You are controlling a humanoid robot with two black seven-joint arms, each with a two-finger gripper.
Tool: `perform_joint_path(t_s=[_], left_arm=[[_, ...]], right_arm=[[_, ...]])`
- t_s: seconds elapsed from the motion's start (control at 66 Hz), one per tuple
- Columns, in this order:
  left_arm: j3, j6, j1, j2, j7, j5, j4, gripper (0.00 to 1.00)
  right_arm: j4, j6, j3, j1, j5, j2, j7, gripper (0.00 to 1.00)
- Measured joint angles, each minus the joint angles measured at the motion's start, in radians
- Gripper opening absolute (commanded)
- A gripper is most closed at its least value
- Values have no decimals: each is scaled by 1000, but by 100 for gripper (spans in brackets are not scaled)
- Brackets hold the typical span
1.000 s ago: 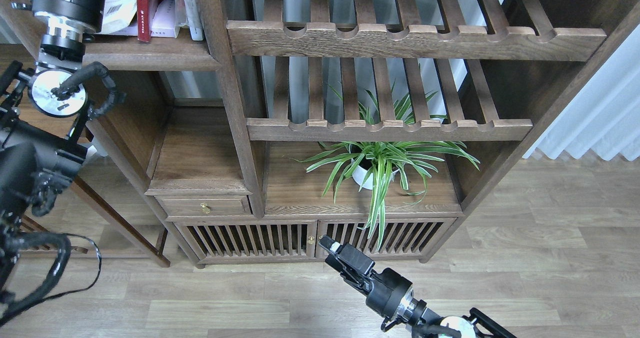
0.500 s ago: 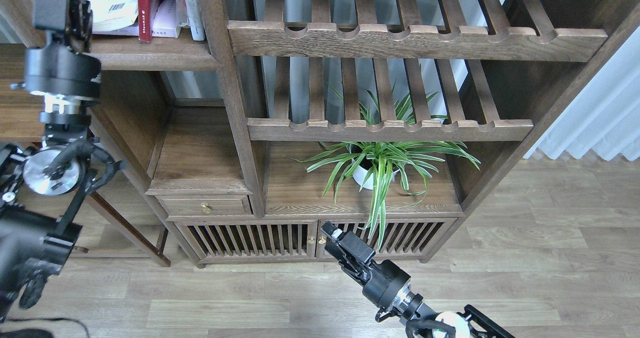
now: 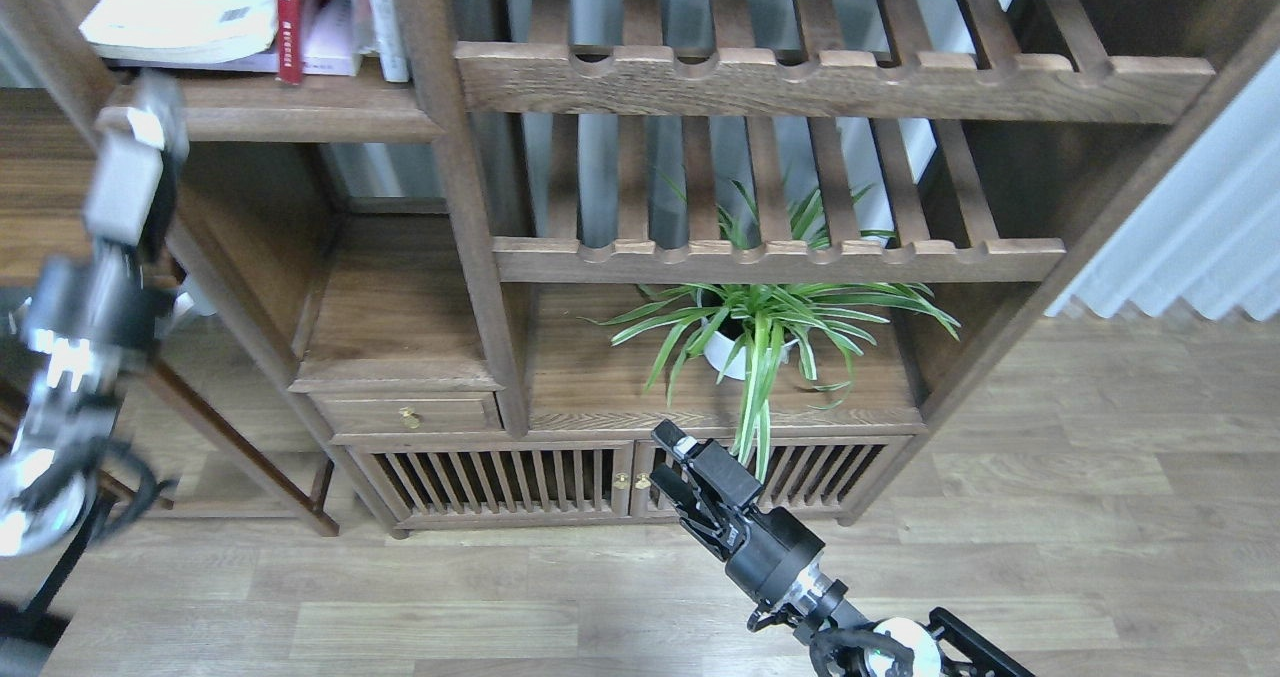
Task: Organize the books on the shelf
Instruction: 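Release the yellow book and withdraw the left gripper downward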
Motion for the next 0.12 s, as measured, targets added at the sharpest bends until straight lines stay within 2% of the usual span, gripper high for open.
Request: perform_joint_path(t_s=[0.121], left_arm=[[26, 0, 1, -6, 1, 3, 2, 90]], right_arm=[[3, 0, 0, 0, 1, 0, 0, 99]])
